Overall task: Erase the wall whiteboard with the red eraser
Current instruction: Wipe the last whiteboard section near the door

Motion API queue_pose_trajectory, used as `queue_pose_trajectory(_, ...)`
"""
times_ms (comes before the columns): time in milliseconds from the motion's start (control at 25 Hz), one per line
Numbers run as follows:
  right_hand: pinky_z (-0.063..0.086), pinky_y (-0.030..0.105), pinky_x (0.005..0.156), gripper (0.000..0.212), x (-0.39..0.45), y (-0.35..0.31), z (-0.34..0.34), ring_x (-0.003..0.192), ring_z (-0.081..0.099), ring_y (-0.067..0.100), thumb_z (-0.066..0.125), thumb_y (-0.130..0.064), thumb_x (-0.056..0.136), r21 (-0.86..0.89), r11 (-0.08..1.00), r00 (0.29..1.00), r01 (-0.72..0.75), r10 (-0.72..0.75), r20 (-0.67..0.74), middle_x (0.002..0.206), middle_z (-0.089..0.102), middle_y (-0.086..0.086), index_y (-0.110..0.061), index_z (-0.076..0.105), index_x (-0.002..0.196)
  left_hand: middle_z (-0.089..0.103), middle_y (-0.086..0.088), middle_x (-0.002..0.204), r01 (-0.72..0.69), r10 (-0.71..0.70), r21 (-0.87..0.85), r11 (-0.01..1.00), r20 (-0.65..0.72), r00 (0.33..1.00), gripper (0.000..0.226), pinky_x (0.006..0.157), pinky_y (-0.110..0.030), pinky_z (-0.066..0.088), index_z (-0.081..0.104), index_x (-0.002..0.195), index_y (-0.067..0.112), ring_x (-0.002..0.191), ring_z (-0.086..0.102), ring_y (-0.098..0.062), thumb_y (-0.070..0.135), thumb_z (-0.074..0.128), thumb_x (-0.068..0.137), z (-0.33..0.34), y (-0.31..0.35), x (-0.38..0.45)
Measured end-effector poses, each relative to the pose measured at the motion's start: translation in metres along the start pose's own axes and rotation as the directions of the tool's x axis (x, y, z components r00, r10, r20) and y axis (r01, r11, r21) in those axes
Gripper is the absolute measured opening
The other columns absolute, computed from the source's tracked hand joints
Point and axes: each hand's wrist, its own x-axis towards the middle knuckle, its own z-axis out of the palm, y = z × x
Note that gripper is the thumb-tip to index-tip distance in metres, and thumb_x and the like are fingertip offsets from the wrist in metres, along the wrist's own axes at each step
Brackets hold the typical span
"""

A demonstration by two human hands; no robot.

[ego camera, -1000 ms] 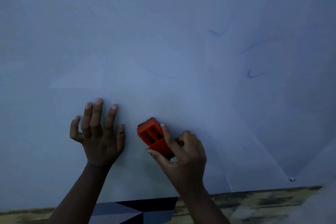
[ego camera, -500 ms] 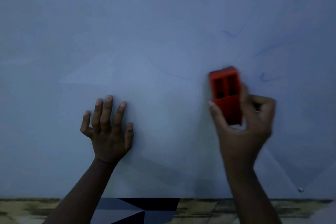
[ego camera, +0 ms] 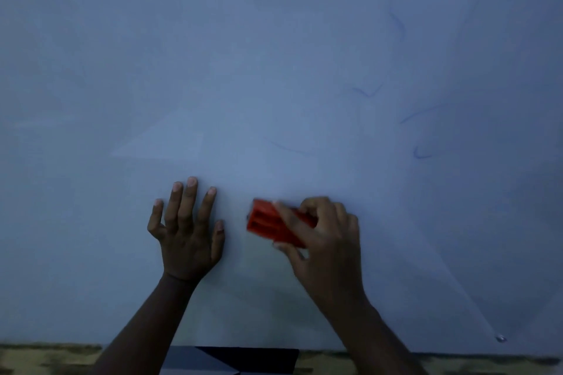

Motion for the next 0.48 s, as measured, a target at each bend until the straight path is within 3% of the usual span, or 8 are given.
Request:
queue_pose_trajectory(160,0.049,0.044,0.079,0.071,0.029,0.050,-0.050,0.094,0.055,0.030,0.091,-0.033,0.073,0.066,0.980,0.942,-0.187,0.198,-0.271,0.108,0.058,0.006,-0.025,0.065,0.139,0.021,-0.006,0.175,0.023,-0.023,0.002,1.000,0.052,0.998,0.068,0.123,-0.052,0.018,0.027,0.167,0.022,0.162,0.019,-0.025,0.036,0.045,0.103,-0.006,0.002,0.002)
queue_pose_trajectory(240,0.050,0.042,0.080,0.072,0.023,0.079,-0.068,0.092,0.055,0.029,0.089,-0.029,0.077,0.058,0.959,0.882,-0.278,0.279,-0.381,0.104,0.054,0.006,-0.021,0.062,0.143,0.032,-0.009,0.166,0.034,-0.032,-0.023,0.999,0.071,0.997,0.061,0.117,-0.053,0.024,0.039,0.160,0.020,0.156,0.030,-0.028,0.038,0.050,0.103,-0.013,0.001,0.008)
queue_pose_trajectory(360,0.043,0.027,0.080,0.073,0.005,0.109,-0.082,0.087,0.055,0.027,0.082,-0.037,0.084,0.151,0.894,0.768,-0.421,0.440,-0.466,0.100,0.045,0.002,-0.018,0.054,0.148,0.042,-0.011,0.153,0.069,-0.065,-0.078,0.995,0.052,0.997,0.051,0.105,-0.056,0.031,0.049,0.146,0.013,0.138,0.047,-0.036,0.039,0.053,0.104,-0.028,-0.006,0.046)
queue_pose_trajectory(480,0.040,0.019,0.078,0.075,0.011,0.109,-0.087,0.086,0.054,0.025,0.088,-0.026,0.082,0.218,0.863,0.722,-0.455,0.501,-0.477,0.099,0.048,0.006,-0.015,0.055,0.148,0.037,-0.014,0.164,0.115,-0.117,-0.086,0.990,-0.021,0.993,0.058,0.113,-0.053,0.023,0.040,0.158,0.008,0.152,0.036,-0.035,0.037,0.046,0.109,-0.038,-0.020,0.104)
